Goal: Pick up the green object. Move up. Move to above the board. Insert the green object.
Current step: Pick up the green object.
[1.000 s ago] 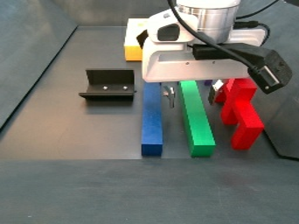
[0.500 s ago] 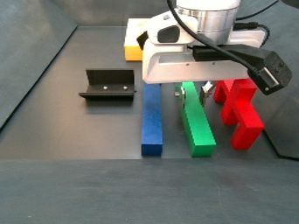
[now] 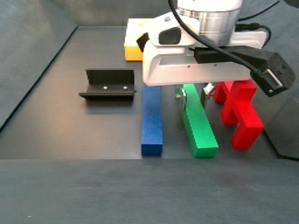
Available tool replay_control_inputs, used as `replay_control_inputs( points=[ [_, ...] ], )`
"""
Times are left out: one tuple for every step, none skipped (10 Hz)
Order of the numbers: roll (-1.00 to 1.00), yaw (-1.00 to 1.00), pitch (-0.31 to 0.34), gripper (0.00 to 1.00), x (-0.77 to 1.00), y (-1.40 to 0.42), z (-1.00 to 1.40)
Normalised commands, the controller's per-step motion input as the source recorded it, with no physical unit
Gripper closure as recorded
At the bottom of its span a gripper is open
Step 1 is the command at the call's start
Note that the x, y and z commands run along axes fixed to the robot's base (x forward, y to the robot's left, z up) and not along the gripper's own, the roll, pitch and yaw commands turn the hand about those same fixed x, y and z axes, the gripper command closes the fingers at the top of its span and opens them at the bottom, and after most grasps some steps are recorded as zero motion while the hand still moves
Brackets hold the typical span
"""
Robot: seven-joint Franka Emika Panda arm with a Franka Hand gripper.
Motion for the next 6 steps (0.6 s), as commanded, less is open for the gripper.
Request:
replay_control_inputs(
  points=[
    [0.0, 0.0, 0.0, 1.0, 0.0, 0.0, 0.0],
    [0.0, 0.0, 0.0, 1.0, 0.0, 0.0, 0.0],
    [0.0, 0.0, 0.0, 1.0, 0.0, 0.0, 0.0],
    [0.0, 0.0, 0.0, 1.0, 0.0, 0.0, 0.0],
    [0.0, 0.0, 0.0, 1.0, 0.0, 0.0, 0.0],
    [0.0, 0.0, 0.0, 1.0, 0.0, 0.0, 0.0]
  ],
)
